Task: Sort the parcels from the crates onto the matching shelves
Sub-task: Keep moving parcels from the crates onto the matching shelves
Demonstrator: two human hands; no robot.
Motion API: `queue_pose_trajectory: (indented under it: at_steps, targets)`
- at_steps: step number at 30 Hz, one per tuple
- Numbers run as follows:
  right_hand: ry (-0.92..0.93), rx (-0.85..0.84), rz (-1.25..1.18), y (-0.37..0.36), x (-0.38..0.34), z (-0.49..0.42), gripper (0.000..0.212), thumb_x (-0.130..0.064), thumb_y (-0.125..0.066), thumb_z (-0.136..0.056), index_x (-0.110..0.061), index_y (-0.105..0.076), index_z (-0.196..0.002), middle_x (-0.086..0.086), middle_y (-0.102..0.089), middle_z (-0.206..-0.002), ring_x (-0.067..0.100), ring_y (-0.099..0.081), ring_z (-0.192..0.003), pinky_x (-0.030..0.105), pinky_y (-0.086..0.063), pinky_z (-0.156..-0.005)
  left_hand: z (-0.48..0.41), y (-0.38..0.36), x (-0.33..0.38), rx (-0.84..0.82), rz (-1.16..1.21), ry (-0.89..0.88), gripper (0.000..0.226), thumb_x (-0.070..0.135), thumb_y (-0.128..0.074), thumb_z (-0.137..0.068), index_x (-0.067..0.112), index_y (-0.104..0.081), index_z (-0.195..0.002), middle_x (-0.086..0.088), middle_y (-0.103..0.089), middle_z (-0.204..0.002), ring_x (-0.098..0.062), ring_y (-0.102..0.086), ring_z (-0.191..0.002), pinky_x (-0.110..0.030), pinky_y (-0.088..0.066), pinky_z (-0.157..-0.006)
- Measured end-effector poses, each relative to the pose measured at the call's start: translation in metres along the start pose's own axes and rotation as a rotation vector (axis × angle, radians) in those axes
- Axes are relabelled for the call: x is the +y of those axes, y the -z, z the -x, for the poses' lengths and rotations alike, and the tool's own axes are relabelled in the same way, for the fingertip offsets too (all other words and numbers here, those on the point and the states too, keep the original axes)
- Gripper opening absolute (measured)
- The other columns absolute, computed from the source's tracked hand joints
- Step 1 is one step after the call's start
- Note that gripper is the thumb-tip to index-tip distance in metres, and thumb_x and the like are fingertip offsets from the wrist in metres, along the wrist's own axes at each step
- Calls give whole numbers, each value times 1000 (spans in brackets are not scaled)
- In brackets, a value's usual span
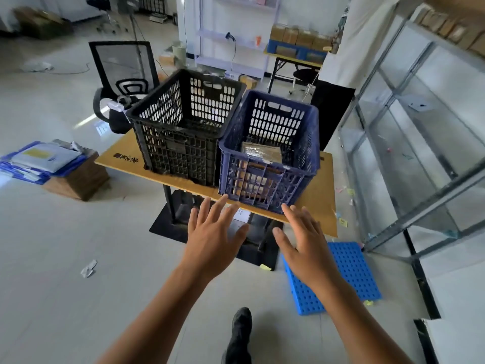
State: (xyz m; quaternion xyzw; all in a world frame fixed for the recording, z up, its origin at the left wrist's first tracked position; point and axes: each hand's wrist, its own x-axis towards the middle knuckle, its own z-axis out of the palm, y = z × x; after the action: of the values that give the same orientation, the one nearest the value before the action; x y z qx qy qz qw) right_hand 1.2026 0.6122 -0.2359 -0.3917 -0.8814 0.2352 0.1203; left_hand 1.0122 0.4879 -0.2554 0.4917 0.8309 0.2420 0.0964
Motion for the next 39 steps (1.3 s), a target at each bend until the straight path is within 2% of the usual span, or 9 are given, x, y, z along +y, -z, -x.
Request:
queue_pose_trajectory:
  at_steps: [7, 12, 18, 21, 25, 28, 32, 36, 39]
  targets:
    - [6, 42, -44, 2, 45, -111, 73, -63, -33, -99, -31, -24, -164, -1, -25, -171, 16, -4, -161, 55, -18, -128, -107, -11, 1, -54, -40, 6, 71, 76, -16, -94, 45, -21, -158, 13, -6, -171, -18, 10, -158, -48, 5, -126]
    - [38, 41, -19, 1, 75, -191, 76, -70, -23, -99, -32, -22, -165, -1, -22, -172, 17, -1, -161, 54, -12, -129, -190, -11, 4, -93, -82, -15, 68, 74, -19, -97, 43, -26, -158, 11, -8, -171, -19, 8, -158, -51, -3, -128]
    - [18, 29, 19, 1, 98, -271, 78, -71, -16, -97, -32, -21, -165, 1, -22, -172, 18, 0, -161, 51, -3, -131, -283, -29, -3, -145, -95, -79, 61, 65, -37, -102, 47, -18, -157, 11, -6, -171, -20, 8, -158, -49, 2, -125]
    - [-27, 7, 31, -2, 102, -304, 73, -66, -23, -100, -34, -18, -165, -1, -18, -173, 17, 5, -161, 50, 1, -131, -333, -38, -14, -226, -130, -176, 56, 63, -40, -102, 55, -15, -151, 17, -2, -169, -19, 12, -157, -47, 6, -122]
    - [-129, -52, 63, -16, 106, -324, 75, -70, -18, -98, -37, -12, -165, -2, -13, -174, 16, 9, -160, 47, 2, -128, -390, -56, -35, -449, -231, -172, 56, 70, -34, -100, 55, -23, -152, 16, -1, -170, -19, 10, -157, -48, 8, -123]
    - [-188, -30, 153, -24, 108, -328, 76, -74, -16, -98, -37, -11, -165, -3, -16, -173, 17, 6, -161, 48, -2, -129, -418, -66, -45, -611, -282, -219, 76, 84, -35, -89, 55, -10, -154, 12, -2, -171, -25, 5, -158, -56, 2, -123]
    - [-310, -81, 133, -26, 108, -332, 86, -82, -17, -91, -39, -10, -164, -5, -16, -173, 13, 5, -160, 50, -11, -130, -445, -70, -55, -693, -275, -262, 116, 101, -42, -63, 49, -2, -158, 11, 5, -171, -26, 8, -157, -56, -4, -124]
    - [-373, -76, 134, -24, 107, -335, 88, -83, -27, -90, -39, -9, -165, -9, -17, -173, 10, 1, -160, 49, -19, -129, -466, -77, -55, -677, -206, -366, 114, 70, -77, -72, 46, -6, -158, 10, 1, -170, -29, 6, -156, -58, -18, -123]
    - [-389, -62, 139, -24, 105, -335, 90, -81, -31, -89, -37, -12, -165, -9, -21, -172, 10, -2, -160, 49, -23, -127, -472, -85, -55, -673, -184, -403, 114, 55, -84, -72, 43, -8, -157, 10, -1, -167, -31, 3, -155, -60, -28, -121]
